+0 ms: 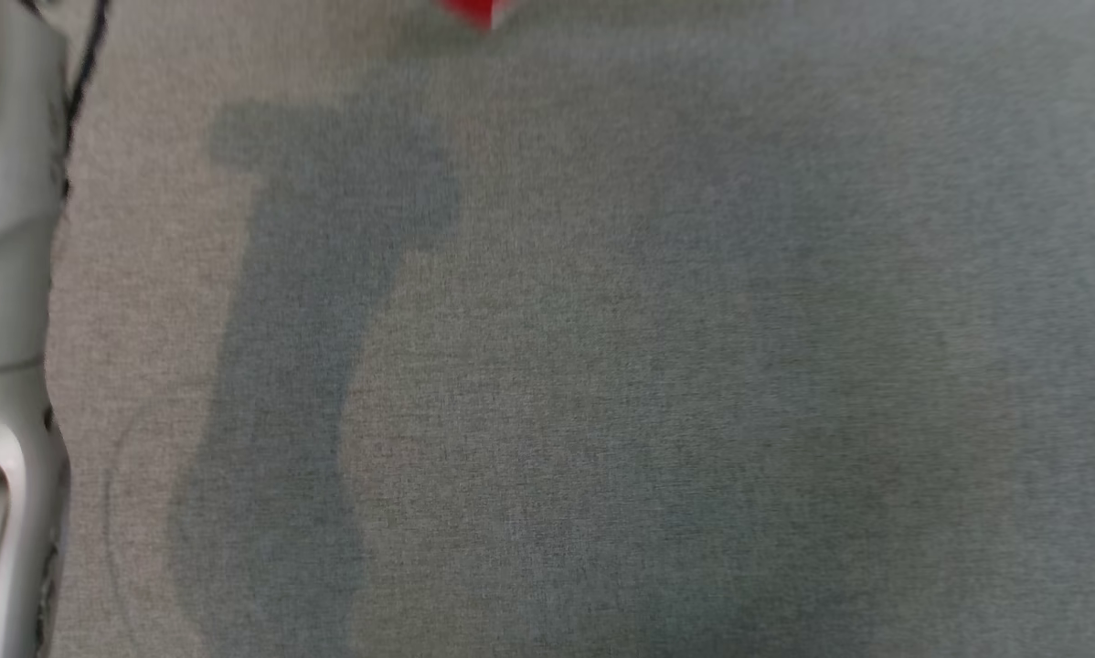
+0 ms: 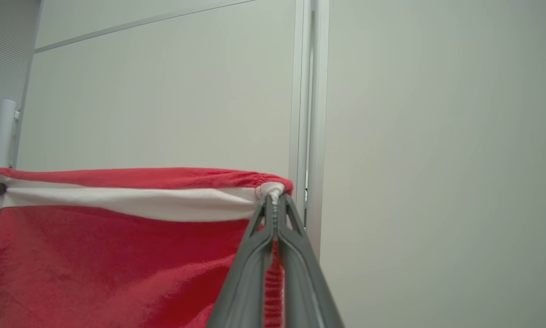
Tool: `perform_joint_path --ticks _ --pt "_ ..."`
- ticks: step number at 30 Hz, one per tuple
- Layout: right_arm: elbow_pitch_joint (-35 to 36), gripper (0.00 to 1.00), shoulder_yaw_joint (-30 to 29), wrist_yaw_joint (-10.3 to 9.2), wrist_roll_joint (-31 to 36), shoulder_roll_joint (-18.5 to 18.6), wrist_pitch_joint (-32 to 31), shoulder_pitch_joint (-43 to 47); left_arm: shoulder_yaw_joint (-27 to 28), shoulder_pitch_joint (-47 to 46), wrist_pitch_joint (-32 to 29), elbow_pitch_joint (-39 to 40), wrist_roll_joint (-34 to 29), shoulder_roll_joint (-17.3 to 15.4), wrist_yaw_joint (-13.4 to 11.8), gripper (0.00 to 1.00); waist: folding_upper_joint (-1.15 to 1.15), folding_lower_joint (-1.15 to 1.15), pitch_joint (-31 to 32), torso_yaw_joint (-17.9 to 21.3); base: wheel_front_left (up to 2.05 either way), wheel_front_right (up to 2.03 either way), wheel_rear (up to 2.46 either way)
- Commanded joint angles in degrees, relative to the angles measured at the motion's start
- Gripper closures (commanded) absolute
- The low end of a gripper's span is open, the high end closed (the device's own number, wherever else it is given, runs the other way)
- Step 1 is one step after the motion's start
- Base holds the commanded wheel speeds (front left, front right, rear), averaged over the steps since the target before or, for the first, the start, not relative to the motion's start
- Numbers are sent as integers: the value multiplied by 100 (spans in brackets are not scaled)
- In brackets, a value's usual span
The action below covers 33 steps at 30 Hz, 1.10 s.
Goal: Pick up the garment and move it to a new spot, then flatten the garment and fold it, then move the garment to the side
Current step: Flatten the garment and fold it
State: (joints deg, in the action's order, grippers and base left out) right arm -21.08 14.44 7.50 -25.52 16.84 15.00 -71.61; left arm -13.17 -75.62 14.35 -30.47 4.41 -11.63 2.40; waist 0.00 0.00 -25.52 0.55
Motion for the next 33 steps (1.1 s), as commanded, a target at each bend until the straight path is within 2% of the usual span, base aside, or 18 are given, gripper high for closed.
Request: perform_joint_path --ticks 1,4,6,11,12,17,26,33 --pt "-84 100 -103 -1 142 -18 26 -205 -9 -317 48 -149 -97 18 -66 100 0 0 -534 -148 0 0 0" --pt "-276 100 -71 -1 261 -50 25 -235 -41 -416 80 -307 -65 166 -105 100 0 0 -561 -204 0 0 0" --pt "-441 100 50 -1 198 -81 25 12 -33 -161 85 -357 30 237 -59 100 0 0 -556 -219 0 0 0" --pt "-642 100 445 -1 4 16 26 1025 34 1167 78 -497 282 510 -16 100 0 0 -492 -239 0 0 0" --pt "-642 100 445 -1 4 16 26 1025 34 1167 78 -497 282 510 -16 100 0 0 -492 -239 0 0 0" --pt "-491 100 619 -1 -312 20 26 2371 147 2871 79 -526 510 707 20 100 0 0 -265 -171 0 0 0" --pt "-198 100 753 -2 -516 -80 26 4670 645 5561 77 -384 998 846 90 100 0 0 677 -48 0 0 0" --pt "-32 100 759 -2 -516 -289 26 5988 574 6674 73 -260 1103 852 177 100 0 0 1535 -85 0 0 0"
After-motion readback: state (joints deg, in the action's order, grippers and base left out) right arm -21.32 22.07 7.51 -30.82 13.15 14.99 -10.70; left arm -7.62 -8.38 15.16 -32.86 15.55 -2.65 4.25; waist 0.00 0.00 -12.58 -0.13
